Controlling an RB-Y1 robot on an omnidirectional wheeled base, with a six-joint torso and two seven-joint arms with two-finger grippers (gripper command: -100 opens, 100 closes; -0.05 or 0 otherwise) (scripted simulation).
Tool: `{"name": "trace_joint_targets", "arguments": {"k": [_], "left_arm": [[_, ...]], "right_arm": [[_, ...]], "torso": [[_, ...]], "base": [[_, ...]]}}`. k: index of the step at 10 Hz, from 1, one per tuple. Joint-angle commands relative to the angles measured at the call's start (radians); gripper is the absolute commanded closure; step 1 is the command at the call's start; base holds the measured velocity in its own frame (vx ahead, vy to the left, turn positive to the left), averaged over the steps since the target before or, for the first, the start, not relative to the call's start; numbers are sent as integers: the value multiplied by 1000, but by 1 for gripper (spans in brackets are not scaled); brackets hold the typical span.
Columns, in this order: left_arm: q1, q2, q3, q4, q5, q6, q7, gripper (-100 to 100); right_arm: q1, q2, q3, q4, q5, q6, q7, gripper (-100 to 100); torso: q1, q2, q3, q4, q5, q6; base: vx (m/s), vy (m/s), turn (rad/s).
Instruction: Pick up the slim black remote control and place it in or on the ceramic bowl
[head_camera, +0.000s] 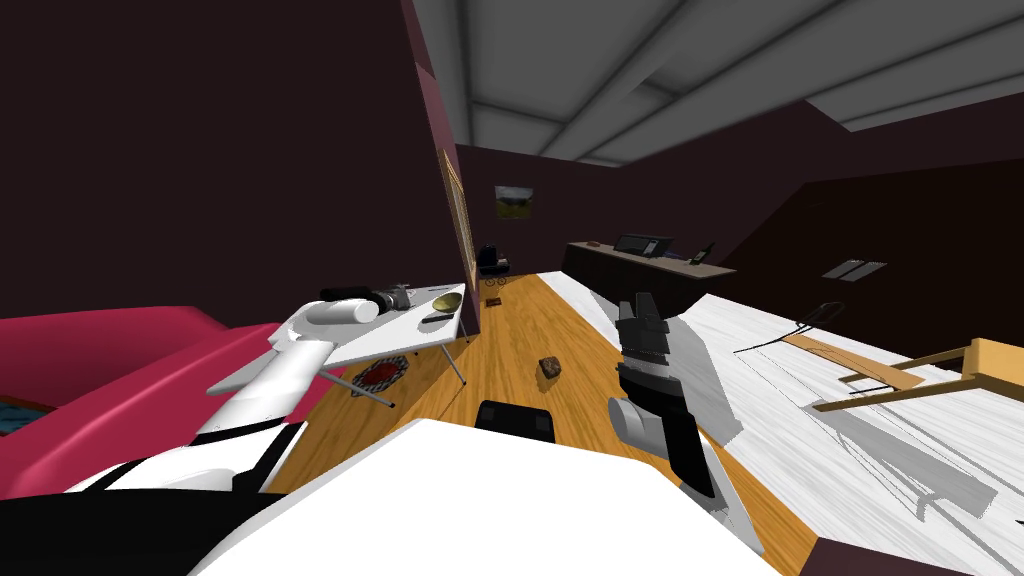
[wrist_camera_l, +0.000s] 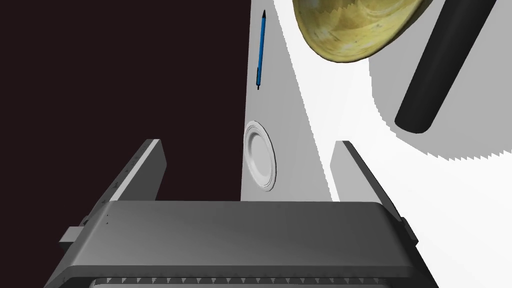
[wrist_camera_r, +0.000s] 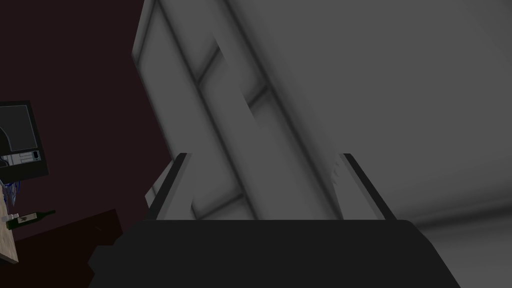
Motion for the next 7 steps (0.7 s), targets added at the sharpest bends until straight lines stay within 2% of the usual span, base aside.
{"name": "trace_joint_targets", "arguments": {"k": [1, 2, 4, 5, 7], "left_arm": [[1, -1, 1, -2, -2, 46, 4, -100], [-10, 19, 0, 32, 20, 75, 6, -100], [-10, 19, 0, 32, 20, 124, 6, -100], [-19, 36, -3, 65, 39, 151, 7, -100], [-19, 36, -3, 65, 39, 202, 7, -100]], "right_arm": [[0, 0, 0, 0, 0, 0, 0, 0], [0, 0, 0, 0, 0, 0, 0, 0], [0, 0, 0, 0, 0, 0, 0, 0], [0, 0, 0, 0, 0, 0, 0, 0], [0, 0, 0, 0, 0, 0, 0, 0]], "torso": [[0, 0, 0, 0, 0, 0], [0, 1, 1, 0, 0, 0], [1, 0, 0, 0, 0, 0], [0, 1, 1, 0, 0, 0], [1, 0, 0, 0, 0, 0]], "base": [[27, 1, -4], [51, 1, -38], [43, 4, -8], [55, 8, -31], [48, 9, -15]]}}
